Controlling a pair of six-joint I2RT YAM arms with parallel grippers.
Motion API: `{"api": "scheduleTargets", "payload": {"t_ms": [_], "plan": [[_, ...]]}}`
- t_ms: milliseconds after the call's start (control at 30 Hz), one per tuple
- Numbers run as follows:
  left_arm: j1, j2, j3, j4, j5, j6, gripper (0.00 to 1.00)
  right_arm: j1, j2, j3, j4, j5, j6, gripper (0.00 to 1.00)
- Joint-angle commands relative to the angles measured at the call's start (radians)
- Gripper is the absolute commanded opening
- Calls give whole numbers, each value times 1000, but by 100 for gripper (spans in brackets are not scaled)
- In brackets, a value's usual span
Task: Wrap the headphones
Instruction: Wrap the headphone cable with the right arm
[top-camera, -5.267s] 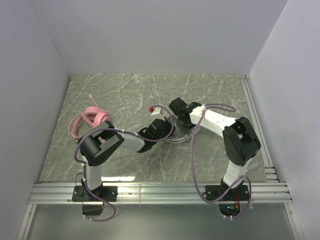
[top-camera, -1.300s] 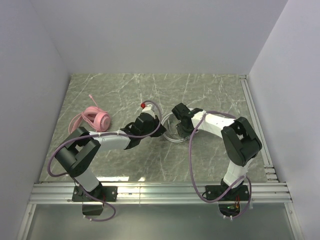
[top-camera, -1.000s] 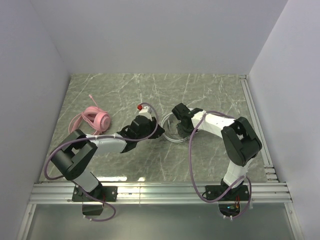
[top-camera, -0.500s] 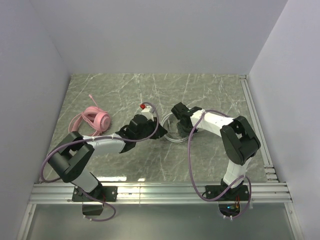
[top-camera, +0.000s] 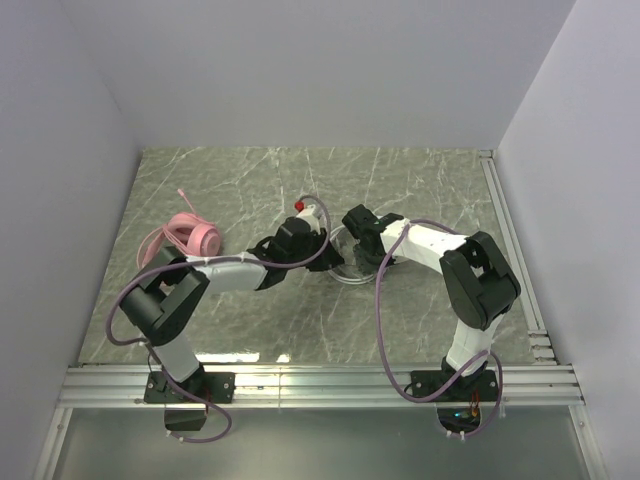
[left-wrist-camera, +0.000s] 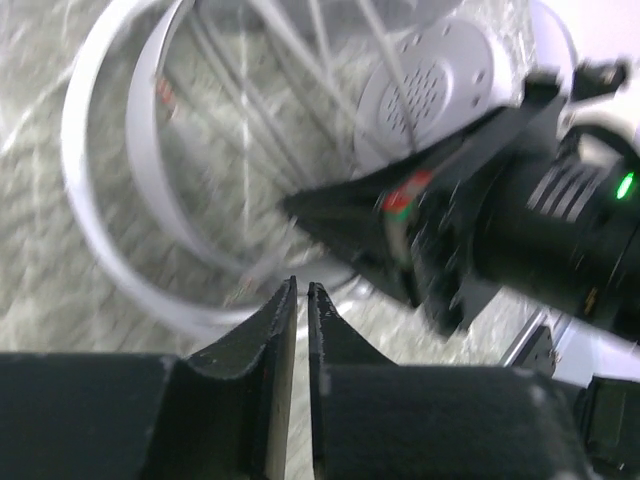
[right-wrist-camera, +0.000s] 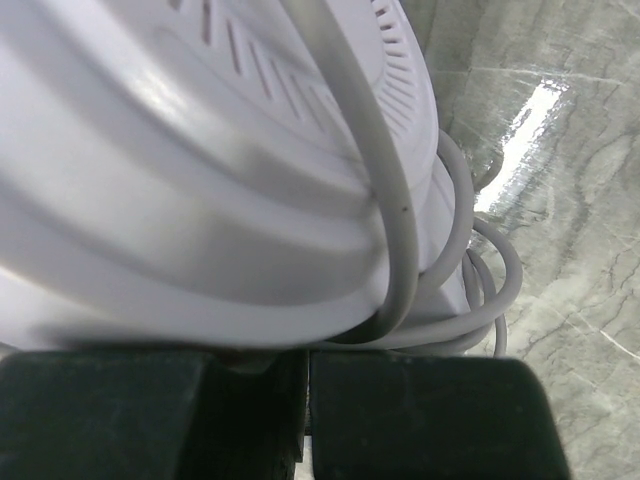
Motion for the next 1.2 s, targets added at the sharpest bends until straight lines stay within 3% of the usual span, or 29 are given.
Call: {"api": "scheduleTargets", "payload": {"t_ms": [0,200,533,667,1167], "plan": [[9,39,90,-56,20,7,13,-1,7,-22,9,45,35,0],[21,89,135,-83,42,-12,11,0,7,-31,12,54,35,0],[21,-63,2,-29,23,-42,8,-1,21,-22,26,53,24,0],[21,-15,63,-133,31,-32,6,0,22,-20,29,53,26,0],[35,86,144,-172,69,-38,6,5,18,-20,26,71,26,0]]}}
